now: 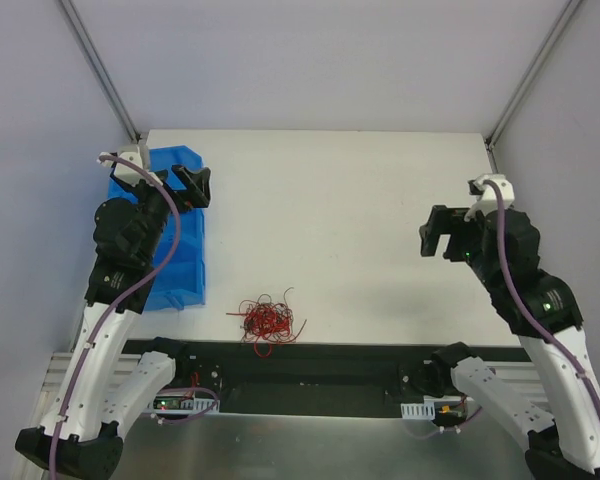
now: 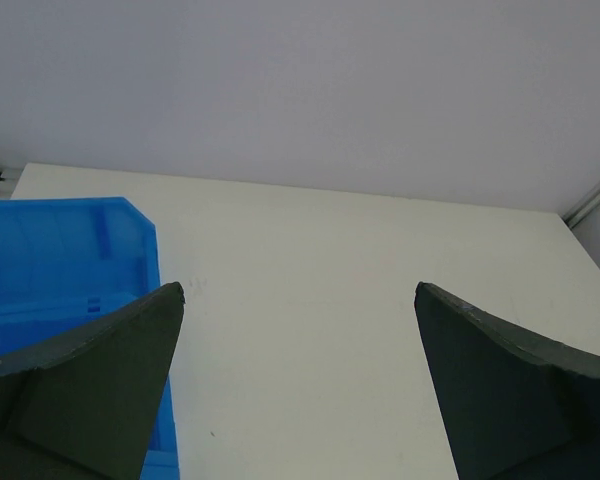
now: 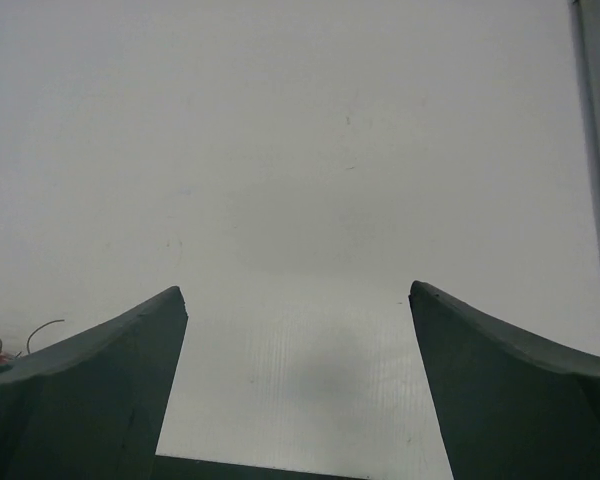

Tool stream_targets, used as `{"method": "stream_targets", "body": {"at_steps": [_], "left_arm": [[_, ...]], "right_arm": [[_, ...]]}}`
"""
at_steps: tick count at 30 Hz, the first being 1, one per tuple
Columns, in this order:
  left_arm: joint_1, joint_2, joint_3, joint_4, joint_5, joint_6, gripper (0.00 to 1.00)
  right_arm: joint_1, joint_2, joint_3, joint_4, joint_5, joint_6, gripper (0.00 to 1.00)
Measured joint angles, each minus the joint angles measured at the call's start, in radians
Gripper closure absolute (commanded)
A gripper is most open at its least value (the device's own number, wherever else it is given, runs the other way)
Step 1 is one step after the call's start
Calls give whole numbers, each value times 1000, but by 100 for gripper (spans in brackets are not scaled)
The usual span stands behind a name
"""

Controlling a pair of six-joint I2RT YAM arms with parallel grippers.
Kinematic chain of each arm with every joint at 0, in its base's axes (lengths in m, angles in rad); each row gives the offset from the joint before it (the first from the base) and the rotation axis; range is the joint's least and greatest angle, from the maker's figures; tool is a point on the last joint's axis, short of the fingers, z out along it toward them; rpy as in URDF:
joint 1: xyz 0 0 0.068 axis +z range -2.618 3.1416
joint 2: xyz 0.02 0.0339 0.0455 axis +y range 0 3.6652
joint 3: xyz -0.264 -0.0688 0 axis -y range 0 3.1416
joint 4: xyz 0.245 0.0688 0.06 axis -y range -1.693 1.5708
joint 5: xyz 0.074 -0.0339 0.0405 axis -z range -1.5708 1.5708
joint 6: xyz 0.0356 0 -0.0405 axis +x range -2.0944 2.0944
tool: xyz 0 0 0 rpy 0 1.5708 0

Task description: Untangle the cables

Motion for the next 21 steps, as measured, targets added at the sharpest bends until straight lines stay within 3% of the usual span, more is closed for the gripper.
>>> {"method": "stream_targets", "body": {"at_steps": [5, 14, 17, 21], "left_arm": [[0, 13, -8, 3, 10, -2, 1], [0, 40, -25, 27, 63, -2, 1], [-1, 47, -31, 28, 81, -3, 1], [-3, 48, -35, 30, 98, -3, 1]], "right_arm": [[105, 137, -94, 104, -108, 87, 4], [533, 602, -183, 404, -243, 276, 4], [671, 756, -169, 449, -230, 275, 4], [800, 844, -156, 456, -198, 198, 4]]}}
